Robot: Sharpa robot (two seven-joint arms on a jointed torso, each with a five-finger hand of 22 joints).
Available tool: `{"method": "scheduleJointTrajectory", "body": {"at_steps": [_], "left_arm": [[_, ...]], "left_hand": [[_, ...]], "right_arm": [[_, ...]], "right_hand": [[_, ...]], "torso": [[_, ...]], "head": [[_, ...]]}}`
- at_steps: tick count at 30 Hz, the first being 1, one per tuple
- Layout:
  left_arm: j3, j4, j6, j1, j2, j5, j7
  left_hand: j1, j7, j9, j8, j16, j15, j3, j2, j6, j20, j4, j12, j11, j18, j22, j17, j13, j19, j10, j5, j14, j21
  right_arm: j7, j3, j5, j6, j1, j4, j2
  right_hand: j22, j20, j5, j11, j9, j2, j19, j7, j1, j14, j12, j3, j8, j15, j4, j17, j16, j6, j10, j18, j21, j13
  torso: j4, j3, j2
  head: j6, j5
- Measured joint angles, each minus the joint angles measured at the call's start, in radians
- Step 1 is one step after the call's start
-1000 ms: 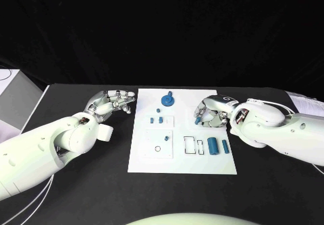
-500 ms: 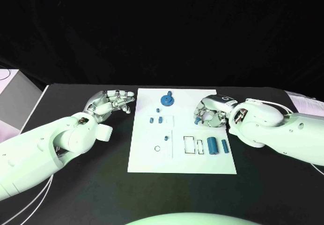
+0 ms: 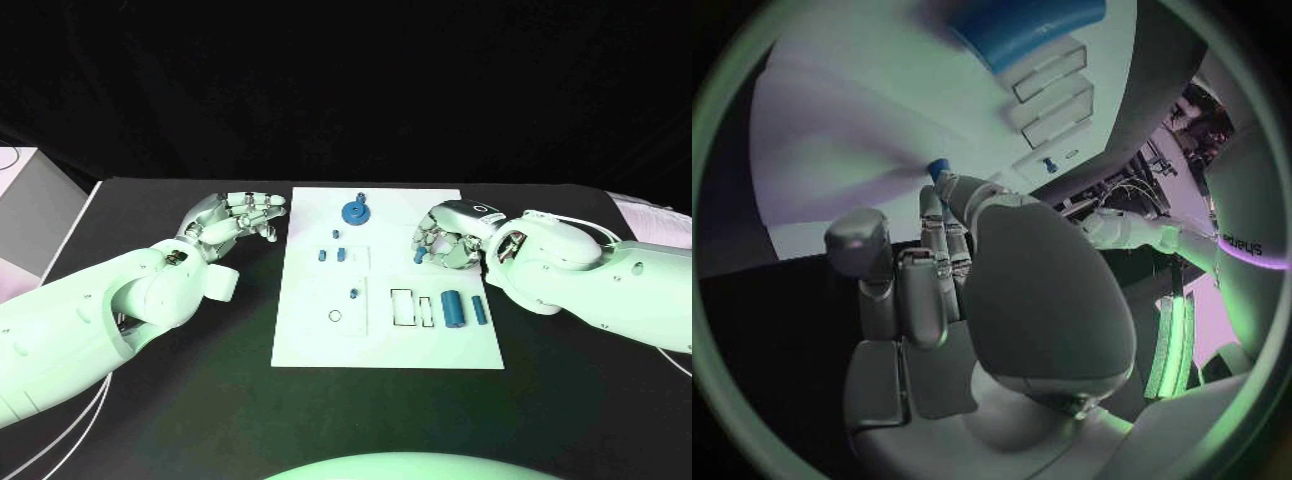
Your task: Assemble the parts on the task board
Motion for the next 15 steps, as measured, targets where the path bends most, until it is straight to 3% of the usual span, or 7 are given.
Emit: {"method": "scheduleJointTrajectory", "body": {"at_steps": [8, 15], "left_arm": [[0.000, -0.005, 0.000, 0.000, 0.000, 0.000, -0.004], [0.000, -0.010, 0.001, 0.000, 0.001, 0.000, -0.006]], "left_hand": [[0.000, 0.000, 0.000, 0.000, 0.000, 0.000, 0.000, 0.000, 0.000, 0.000, 0.000, 0.000, 0.000, 0.000, 0.000, 0.000, 0.000, 0.000, 0.000, 0.000, 0.000, 0.000], [0.000, 0.000, 0.000, 0.000, 0.000, 0.000, 0.000, 0.000, 0.000, 0.000, 0.000, 0.000, 0.000, 0.000, 0.000, 0.000, 0.000, 0.000, 0.000, 0.000, 0.000, -0.004]], "right_arm": [[-0.017, 0.000, 0.070, -0.010, 0.006, 0.011, -0.015], [-0.023, 0.003, 0.158, -0.009, 0.047, 0.032, -0.030]], "right_hand": [[0.002, -0.004, 0.000, -0.005, 0.000, 0.008, -0.004, -0.001, 0.000, 0.000, -0.007, 0.012, 0.000, 0.000, -0.012, 0.000, 0.000, 0.000, 0.008, 0.000, 0.000, 0.005], [0.002, -0.003, 0.001, -0.009, 0.000, 0.012, -0.004, -0.004, -0.004, 0.000, -0.007, 0.017, 0.016, 0.000, -0.018, 0.000, 0.000, -0.003, 0.012, 0.000, 0.000, 0.005]], "torso": [[0.0003, 0.0000, -0.001], [0.0004, 0.0001, -0.002]], "head": [[0.002, 0.000], [0.005, 0.001]]}}
